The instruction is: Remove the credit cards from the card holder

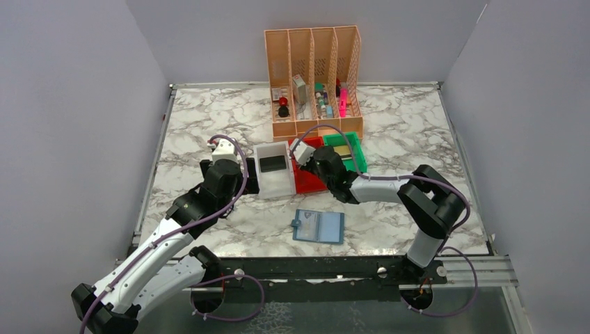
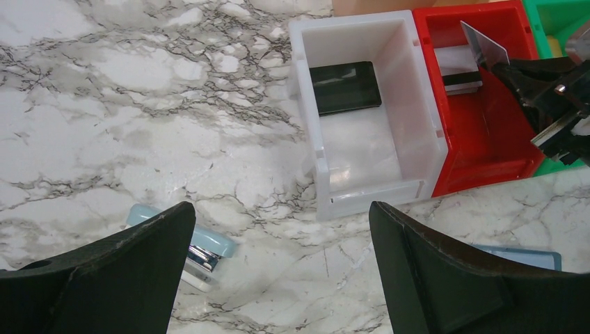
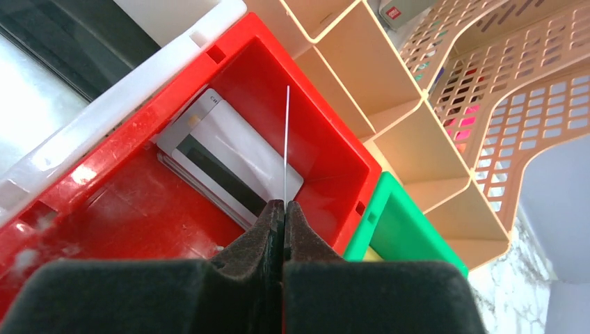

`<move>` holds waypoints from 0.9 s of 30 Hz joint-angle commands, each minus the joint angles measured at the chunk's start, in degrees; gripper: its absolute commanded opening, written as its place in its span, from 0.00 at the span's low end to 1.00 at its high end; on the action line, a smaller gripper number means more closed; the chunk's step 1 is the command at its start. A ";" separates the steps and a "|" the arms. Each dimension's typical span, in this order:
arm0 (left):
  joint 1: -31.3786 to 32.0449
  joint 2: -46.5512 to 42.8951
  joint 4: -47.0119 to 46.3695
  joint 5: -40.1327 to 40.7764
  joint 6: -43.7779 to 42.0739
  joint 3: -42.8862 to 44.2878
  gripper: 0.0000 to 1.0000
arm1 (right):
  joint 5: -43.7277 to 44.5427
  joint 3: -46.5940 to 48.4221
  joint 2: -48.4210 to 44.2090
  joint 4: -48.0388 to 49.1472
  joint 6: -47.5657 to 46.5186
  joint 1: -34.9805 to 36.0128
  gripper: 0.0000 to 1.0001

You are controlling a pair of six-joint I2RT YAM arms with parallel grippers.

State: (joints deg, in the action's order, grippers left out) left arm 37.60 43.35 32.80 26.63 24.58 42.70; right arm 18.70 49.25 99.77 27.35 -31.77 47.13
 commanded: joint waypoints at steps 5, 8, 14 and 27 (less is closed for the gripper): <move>-0.08 -0.20 0.12 1.59 -0.87 -0.31 0.99 | 2.07 1.98 2.75 6.17 -7.38 -0.03 0.05; -0.08 -0.05 0.23 1.50 -0.85 -0.29 0.99 | 2.96 3.24 4.19 6.16 -8.81 -0.03 0.06; -0.08 -0.88 0.47 1.90 -0.76 -0.42 0.99 | 3.06 4.05 5.93 6.69 -11.20 -0.03 0.06; -0.08 -0.70 0.49 1.51 -0.85 -0.42 0.99 | 1.26 4.97 8.16 3.45 -12.59 -0.03 0.08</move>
State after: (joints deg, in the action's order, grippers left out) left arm 37.60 42.96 32.91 26.70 24.36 42.63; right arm 20.16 52.58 106.10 30.83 -42.96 47.13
